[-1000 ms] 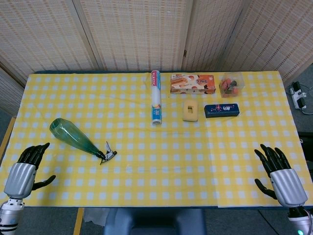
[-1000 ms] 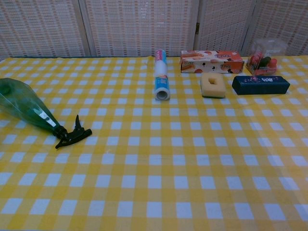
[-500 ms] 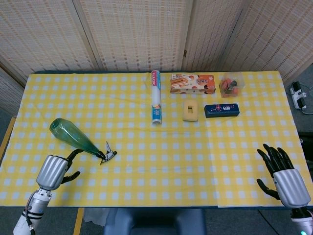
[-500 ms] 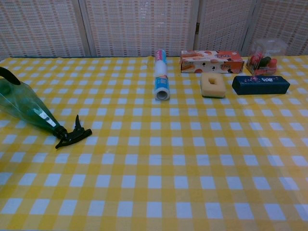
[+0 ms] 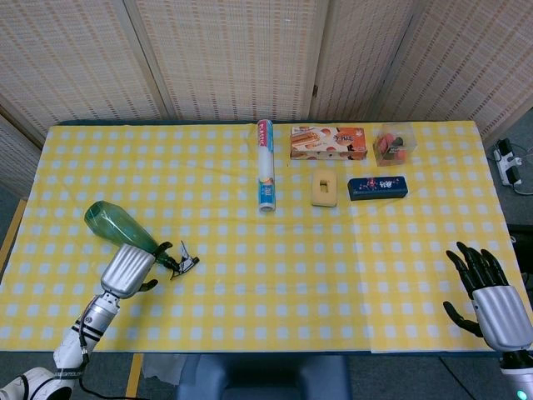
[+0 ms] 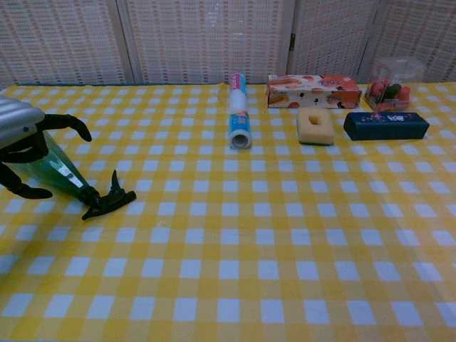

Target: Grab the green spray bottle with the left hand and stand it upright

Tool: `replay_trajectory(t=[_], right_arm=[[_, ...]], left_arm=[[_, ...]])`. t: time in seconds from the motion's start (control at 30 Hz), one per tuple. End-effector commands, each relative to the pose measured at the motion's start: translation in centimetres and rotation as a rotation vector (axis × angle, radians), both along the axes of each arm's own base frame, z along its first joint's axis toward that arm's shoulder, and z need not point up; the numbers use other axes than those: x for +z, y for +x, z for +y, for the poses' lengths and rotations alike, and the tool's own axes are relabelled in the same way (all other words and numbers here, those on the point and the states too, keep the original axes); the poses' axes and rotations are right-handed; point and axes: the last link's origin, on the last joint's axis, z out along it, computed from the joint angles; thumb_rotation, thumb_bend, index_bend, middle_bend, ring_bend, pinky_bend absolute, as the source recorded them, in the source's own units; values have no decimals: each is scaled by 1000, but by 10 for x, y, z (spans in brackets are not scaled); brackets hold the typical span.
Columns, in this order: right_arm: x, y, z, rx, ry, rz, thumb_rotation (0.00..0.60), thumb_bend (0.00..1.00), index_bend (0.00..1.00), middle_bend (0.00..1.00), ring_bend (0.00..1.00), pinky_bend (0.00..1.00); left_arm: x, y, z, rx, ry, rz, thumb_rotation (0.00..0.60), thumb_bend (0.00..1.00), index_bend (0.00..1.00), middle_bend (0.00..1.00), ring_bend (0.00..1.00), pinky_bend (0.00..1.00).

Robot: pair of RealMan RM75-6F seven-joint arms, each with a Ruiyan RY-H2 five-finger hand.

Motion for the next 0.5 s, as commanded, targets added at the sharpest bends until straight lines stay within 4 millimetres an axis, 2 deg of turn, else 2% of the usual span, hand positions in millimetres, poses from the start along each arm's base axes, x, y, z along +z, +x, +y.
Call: replay_trajectory(t=[0.03,0.13,0.3,0.5], right_arm=[[1,-2,-1,-8,-1,0,600,329,0,0,0,0],[2,-3,-2,-15,4,6,600,329,0,0,0,0],[3,-4,-3,-16,21,5,600,329,0,0,0,0],[5,-7,-5,-29,18,4,600,328,0,0,0,0]], left_arm=[[-17,0,7,-10,-16,56,600,173,293,1000,1000,1000],[-26,2,10,0,-41,46,600,171,273,1000,1000,1000],[-39,2,19,-3,-59,37,600,171,302,1000,1000,1000],[-41,-4,27,-4,-46,75,600,172,317,1000,1000,1000]])
